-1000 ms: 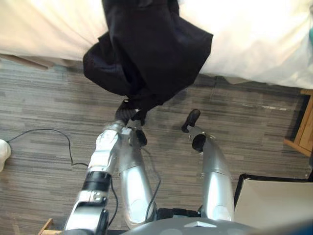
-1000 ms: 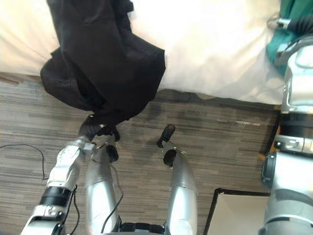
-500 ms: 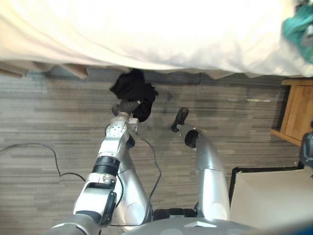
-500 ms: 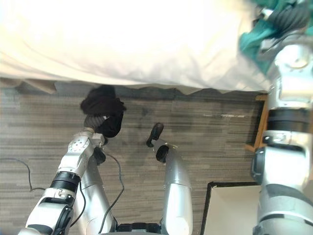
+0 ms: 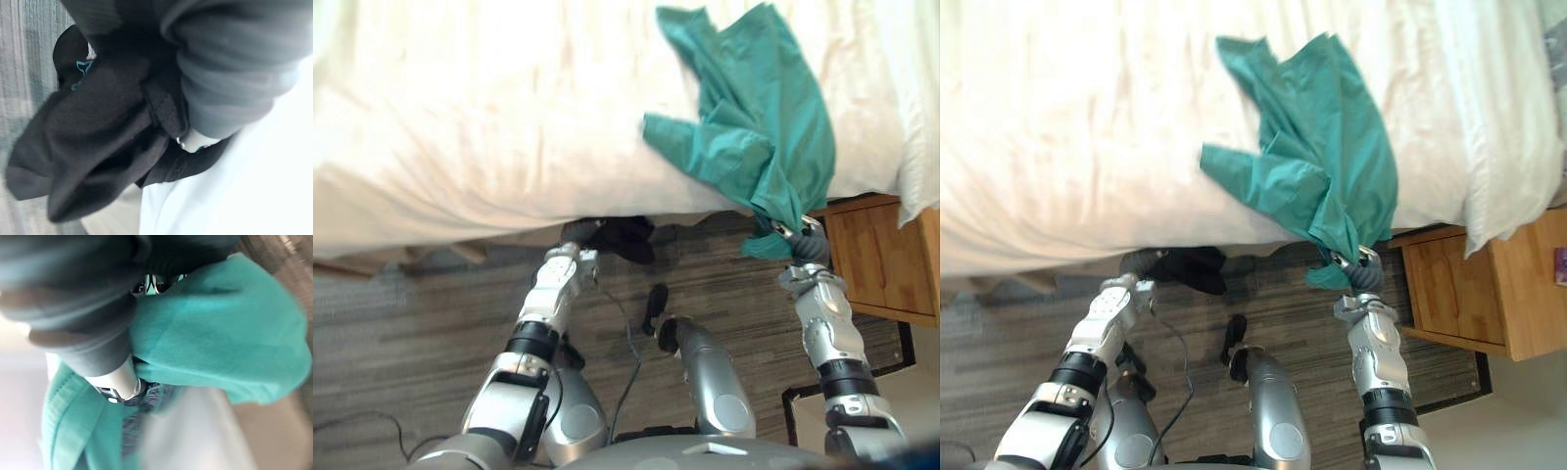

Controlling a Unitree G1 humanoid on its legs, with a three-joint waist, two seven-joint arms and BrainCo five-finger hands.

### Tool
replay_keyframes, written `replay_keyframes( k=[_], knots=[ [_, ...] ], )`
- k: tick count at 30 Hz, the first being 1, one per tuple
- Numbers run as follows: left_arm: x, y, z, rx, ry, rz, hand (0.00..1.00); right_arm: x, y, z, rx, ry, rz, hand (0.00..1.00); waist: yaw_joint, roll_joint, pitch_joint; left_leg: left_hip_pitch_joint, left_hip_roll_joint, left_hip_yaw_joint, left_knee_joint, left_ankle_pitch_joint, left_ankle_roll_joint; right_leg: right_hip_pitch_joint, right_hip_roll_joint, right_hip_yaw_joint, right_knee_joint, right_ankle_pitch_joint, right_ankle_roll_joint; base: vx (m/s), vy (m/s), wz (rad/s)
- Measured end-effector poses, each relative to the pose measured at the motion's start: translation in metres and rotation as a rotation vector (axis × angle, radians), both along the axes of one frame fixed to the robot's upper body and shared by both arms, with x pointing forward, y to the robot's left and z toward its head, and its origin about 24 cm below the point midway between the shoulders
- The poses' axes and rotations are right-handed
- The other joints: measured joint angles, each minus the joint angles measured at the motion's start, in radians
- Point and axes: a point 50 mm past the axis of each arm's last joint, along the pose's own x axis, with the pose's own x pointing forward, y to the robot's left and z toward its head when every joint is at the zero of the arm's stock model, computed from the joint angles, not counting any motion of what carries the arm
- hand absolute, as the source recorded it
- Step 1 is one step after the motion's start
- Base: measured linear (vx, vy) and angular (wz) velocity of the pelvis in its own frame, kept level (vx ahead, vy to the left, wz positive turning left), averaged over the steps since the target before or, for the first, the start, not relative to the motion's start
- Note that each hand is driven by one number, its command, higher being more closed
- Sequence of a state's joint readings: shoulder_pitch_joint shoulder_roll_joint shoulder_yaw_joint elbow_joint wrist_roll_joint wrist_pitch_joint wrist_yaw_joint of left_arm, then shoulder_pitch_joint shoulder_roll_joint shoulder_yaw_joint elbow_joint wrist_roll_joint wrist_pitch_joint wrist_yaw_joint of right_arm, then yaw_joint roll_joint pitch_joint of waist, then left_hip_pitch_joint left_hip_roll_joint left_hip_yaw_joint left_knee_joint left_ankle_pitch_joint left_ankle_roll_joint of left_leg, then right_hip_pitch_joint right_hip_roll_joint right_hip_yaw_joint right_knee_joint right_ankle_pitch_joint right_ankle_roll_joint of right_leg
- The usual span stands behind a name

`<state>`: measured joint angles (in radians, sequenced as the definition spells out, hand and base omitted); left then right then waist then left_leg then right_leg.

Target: Tidy the bed and pick cloth on bed and put in laundry

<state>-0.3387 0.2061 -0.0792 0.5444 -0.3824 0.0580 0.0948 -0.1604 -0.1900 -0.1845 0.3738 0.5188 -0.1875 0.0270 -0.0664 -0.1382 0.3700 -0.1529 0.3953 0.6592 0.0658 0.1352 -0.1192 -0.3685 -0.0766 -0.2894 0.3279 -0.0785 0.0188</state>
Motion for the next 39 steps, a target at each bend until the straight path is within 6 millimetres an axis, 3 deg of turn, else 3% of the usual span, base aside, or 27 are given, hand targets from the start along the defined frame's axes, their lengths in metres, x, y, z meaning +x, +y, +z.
replay_keyframes(
  k=[2, 3, 5, 6, 8, 10, 13, 14, 17, 20, 26, 30, 32, 34, 36, 39],
  knots=[
    [-0.024, -0.003, -0.028, -0.021, 0.090, 0.036, 1.00, -0.026, -0.001, -0.024, 0.037, 0.040, -0.007, 1.00, -0.012, 0.017, -0.062, 0.072, -0.025, 0.027, -0.030, -0.002, 0.003, 0.071, 0.001, 0.018, -0.046, 0.009, 0.014, 0.11, 0.055, -0.12],
    [-0.029, -0.004, -0.032, -0.022, 0.104, 0.045, 1.00, -0.031, 0.000, -0.029, 0.045, 0.055, -0.002, 1.00, -0.014, 0.021, -0.073, 0.082, -0.029, 0.032, -0.030, -0.004, 0.007, 0.083, -0.001, 0.019, -0.055, 0.009, 0.015, 0.12, 0.063, -0.05],
    [-0.057, -0.008, -0.058, -0.057, 0.193, 0.085, 1.00, -0.061, 0.014, -0.058, 0.108, 0.148, 0.020, 1.00, -0.027, 0.048, -0.117, 0.148, -0.052, 0.048, -0.024, -0.022, 0.032, 0.165, -0.015, 0.031, -0.096, 0.012, 0.027, 0.10, 0.083, -0.05],
    [-0.062, -0.008, -0.062, -0.068, 0.211, 0.095, 1.00, -0.066, 0.016, -0.063, 0.119, 0.165, 0.023, 1.00, -0.028, 0.054, -0.125, 0.157, -0.055, 0.051, -0.021, -0.027, 0.035, 0.179, -0.017, 0.031, -0.104, 0.013, 0.031, 0.10, 0.100, -0.02],
    [-0.087, -0.011, -0.083, -0.093, 0.303, 0.127, 1.00, -0.092, 0.026, -0.085, 0.142, 0.263, 0.047, 1.00, -0.031, 0.087, -0.147, 0.206, -0.060, 0.078, 0.026, -0.065, 0.046, 0.252, -0.033, 0.038, -0.128, 0.006, 0.049, 0.08, 0.097, 0.00],
    [-0.123, -0.018, -0.112, -0.114, 0.449, 0.158, 1.00, -0.124, 0.029, -0.109, 0.166, 0.382, 0.056, 1.00, -0.036, 0.139, -0.179, 0.259, -0.068, 0.099, 0.064, -0.107, 0.035, 0.333, -0.055, 0.032, -0.146, -0.001, 0.064, 0.08, 0.114, 0.08],
    [-0.159, -0.018, -0.136, -0.109, 0.598, 0.184, 1.00, -0.153, 0.033, -0.132, 0.124, 0.541, 0.084, 1.00, -0.057, 0.178, -0.203, 0.334, -0.109, 0.098, -0.009, -0.109, 0.018, 0.413, -0.075, 0.001, -0.169, -0.004, 0.081, 0.03, 0.126, 0.29],
    [-0.170, -0.017, -0.143, -0.102, 0.648, 0.194, 1.00, -0.165, 0.036, -0.142, 0.099, 0.619, 0.105, 1.00, -0.057, 0.183, -0.207, 0.369, -0.128, 0.098, -0.065, -0.092, 0.000, 0.438, -0.076, -0.009, -0.180, -0.002, 0.084, -0.01, 0.085, 0.25],
    [-0.195, -0.012, -0.155, -0.082, 0.749, 0.223, 1.00, -0.183, 0.043, -0.159, 0.058, 0.752, 0.143, 1.00, -0.053, 0.180, -0.221, 0.426, -0.165, 0.094, -0.163, -0.047, -0.007, 0.483, -0.084, -0.037, -0.197, 0.002, 0.092, -0.08, 0.053, 0.26],
    [-0.212, 0.001, -0.161, -0.064, 0.809, 0.262, 1.00, -0.188, 0.042, -0.165, 0.020, 0.809, 0.142, 1.00, -0.050, 0.166, -0.237, 0.419, -0.177, 0.068, -0.168, -0.046, -0.006, 0.500, -0.102, -0.072, -0.216, 0.001, 0.096, -0.08, 0.008, 0.28],
    [-0.226, 0.007, -0.164, -0.116, 0.823, 0.304, 1.00, -0.188, 0.045, -0.164, -0.076, 0.797, 0.209, 1.00, -0.029, 0.164, -0.239, 0.408, -0.216, -0.028, -0.171, -0.054, 0.017, 0.557, -0.155, -0.169, -0.201, -0.016, 0.115, -0.04, 0.026, 0.49],
    [-0.225, 0.009, -0.162, -0.150, 0.760, 0.312, 1.00, -0.173, 0.059, -0.160, -0.112, 0.749, 0.294, 1.00, -0.019, 0.153, -0.247, 0.341, -0.272, -0.184, -0.172, -0.050, 0.042, 0.570, -0.221, -0.267, -0.122, -0.084, 0.117, 0.01, 0.015, 1.12],
    [-0.217, 0.009, -0.159, -0.159, 0.705, 0.282, 1.00, -0.167, 0.068, -0.159, -0.108, 0.731, 0.314, 1.00, -0.022, 0.149, -0.246, 0.284, -0.306, -0.303, -0.171, -0.041, 0.074, 0.556, -0.187, -0.173, -0.075, -0.184, 0.080, 0.02, -0.057, 1.94],
    [-0.201, 0.002, -0.151, -0.163, 0.611, 0.191, 1.00, -0.171, 0.067, -0.160, -0.085, 0.743, 0.277, 1.00, -0.025, 0.119, -0.256, 0.233, -0.367, -0.376, -0.165, -0.019, 0.137, 0.561, -0.110, 0.003, -0.069, -0.246, 0.042, 0.09, -0.100, 2.83],
    [-0.194, -0.006, -0.145, -0.178, 0.552, 0.150, 1.00, -0.172, 0.064, -0.160, -0.077, 0.744, 0.254, 1.00, -0.004, 0.124, -0.252, 0.211, -0.405, -0.444, -0.170, 0.000, 0.140, 0.559, -0.108, 0.080, -0.009, -0.251, 0.042, 0.13, -0.063, 1.96],
    [-0.193, -0.012, -0.138, -0.186, 0.498, 0.114, 1.00, -0.160, 0.074, -0.156, -0.060, 0.695, 0.300, 1.00, 0.006, 0.132, -0.249, 0.204, -0.394, -0.569, -0.165, 0.015, 0.134, 0.551, -0.067, 0.150, 0.091, -0.201, 0.032, 0.16, -0.086, 1.30]
  ],
)
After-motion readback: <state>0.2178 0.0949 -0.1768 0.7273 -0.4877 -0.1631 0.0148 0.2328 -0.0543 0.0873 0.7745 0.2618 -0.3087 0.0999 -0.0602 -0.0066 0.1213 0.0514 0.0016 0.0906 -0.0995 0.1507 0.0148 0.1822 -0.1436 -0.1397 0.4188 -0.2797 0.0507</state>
